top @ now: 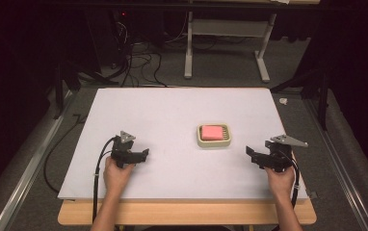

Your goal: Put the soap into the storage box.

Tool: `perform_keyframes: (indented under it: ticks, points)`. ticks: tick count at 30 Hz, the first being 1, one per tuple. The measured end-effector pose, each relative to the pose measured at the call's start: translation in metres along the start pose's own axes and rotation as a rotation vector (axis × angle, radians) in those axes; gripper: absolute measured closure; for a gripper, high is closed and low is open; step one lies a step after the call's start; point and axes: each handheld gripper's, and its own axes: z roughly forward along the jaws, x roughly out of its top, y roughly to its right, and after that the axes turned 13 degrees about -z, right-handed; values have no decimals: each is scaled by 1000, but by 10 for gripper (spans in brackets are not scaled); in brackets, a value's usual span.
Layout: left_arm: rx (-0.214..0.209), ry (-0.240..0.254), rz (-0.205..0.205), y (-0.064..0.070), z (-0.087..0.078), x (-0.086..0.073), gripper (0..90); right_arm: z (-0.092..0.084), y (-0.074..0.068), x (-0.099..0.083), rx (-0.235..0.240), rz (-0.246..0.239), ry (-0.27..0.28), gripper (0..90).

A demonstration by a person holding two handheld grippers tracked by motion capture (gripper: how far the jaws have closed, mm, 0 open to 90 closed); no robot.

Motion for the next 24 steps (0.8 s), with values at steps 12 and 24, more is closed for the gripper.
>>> perform_keyframes:
  ticks: [12,24]
  points:
    - [0,0,0,0,0,0,168,8,-3,-10,20,11,-25,172]
    - [0,0,0,0,0,0,168,17,-6,-17,23,6,-60,176]
